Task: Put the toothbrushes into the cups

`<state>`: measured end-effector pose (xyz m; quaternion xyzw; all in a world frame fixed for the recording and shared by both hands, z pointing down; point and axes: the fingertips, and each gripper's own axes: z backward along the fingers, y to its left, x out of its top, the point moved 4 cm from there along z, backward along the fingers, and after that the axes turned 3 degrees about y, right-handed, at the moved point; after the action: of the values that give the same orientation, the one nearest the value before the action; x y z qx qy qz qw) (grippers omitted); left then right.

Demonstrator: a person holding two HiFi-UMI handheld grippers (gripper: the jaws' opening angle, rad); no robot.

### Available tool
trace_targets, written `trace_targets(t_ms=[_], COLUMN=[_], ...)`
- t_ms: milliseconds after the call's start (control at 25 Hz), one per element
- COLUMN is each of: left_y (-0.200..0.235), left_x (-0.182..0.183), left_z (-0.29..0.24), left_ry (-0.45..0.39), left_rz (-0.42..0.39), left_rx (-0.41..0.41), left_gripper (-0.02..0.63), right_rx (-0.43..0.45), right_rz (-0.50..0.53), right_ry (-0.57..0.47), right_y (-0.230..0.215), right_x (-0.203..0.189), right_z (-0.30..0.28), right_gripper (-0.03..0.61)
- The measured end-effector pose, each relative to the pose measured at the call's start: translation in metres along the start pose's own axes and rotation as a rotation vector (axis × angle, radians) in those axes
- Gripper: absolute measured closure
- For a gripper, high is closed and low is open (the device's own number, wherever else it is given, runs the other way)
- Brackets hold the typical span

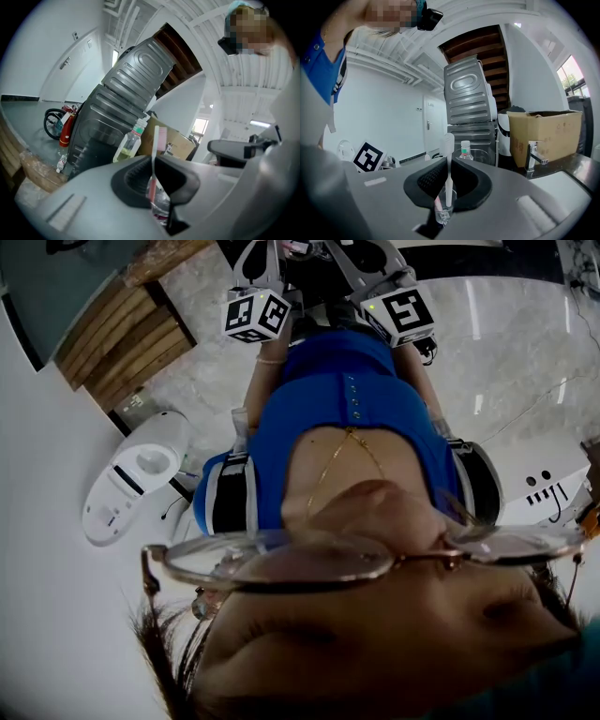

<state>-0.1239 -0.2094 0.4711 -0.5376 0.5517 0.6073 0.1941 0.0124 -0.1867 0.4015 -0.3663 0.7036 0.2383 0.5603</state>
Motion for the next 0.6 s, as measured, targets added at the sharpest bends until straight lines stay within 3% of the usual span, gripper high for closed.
trace_targets(t_ms=[600], left_y=[0.001], left_x=[-0.017], left_z=[-0.011], left_ry=[0.032], left_rz=[0.075], left_rx=[-0.028], left_gripper=[0.594], right_rx=[-0.027], right_rz=[-0.010], right_ry=[0.024], right_y=[-0.002], right_x=[-0.001], right_z=[0.005], right_gripper=[0.557])
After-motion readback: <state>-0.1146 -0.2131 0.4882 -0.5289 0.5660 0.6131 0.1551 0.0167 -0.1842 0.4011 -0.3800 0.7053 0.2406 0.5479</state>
